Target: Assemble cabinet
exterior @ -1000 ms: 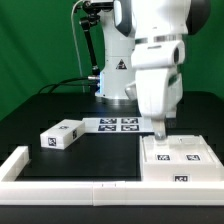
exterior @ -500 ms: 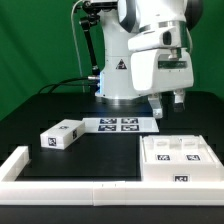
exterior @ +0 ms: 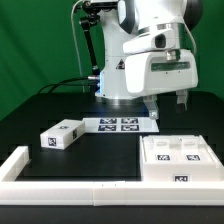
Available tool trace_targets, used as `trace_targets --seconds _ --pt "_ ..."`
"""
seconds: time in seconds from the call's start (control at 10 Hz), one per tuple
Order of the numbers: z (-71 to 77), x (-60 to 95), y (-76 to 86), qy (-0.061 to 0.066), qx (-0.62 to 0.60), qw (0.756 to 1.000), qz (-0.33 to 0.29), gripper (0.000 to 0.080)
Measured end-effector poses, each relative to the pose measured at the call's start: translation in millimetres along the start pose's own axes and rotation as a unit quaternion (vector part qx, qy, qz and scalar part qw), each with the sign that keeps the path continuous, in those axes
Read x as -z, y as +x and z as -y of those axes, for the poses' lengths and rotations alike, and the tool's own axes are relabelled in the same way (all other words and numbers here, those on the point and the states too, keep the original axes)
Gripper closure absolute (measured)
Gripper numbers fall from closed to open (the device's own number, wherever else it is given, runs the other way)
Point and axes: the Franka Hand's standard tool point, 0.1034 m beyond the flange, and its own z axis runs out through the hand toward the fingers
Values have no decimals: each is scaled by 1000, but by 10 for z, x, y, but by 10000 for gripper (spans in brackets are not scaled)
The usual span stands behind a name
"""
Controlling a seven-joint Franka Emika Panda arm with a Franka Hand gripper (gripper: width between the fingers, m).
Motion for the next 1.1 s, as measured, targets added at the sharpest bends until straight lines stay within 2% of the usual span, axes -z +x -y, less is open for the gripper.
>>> trace_targets --seconds 0.3,0.6,0.7,1.0,1.1 --pt "27 -88 -152 3 -100 995 -5 2" --pt "51 -98 -146 8 -196 981 -5 2" --pt "107 -114 -125 11 -244 970 -3 2" --pt "123 -260 -181 18 -321 947 8 2" --pt "136 -316 -190 20 -316 949 8 2"
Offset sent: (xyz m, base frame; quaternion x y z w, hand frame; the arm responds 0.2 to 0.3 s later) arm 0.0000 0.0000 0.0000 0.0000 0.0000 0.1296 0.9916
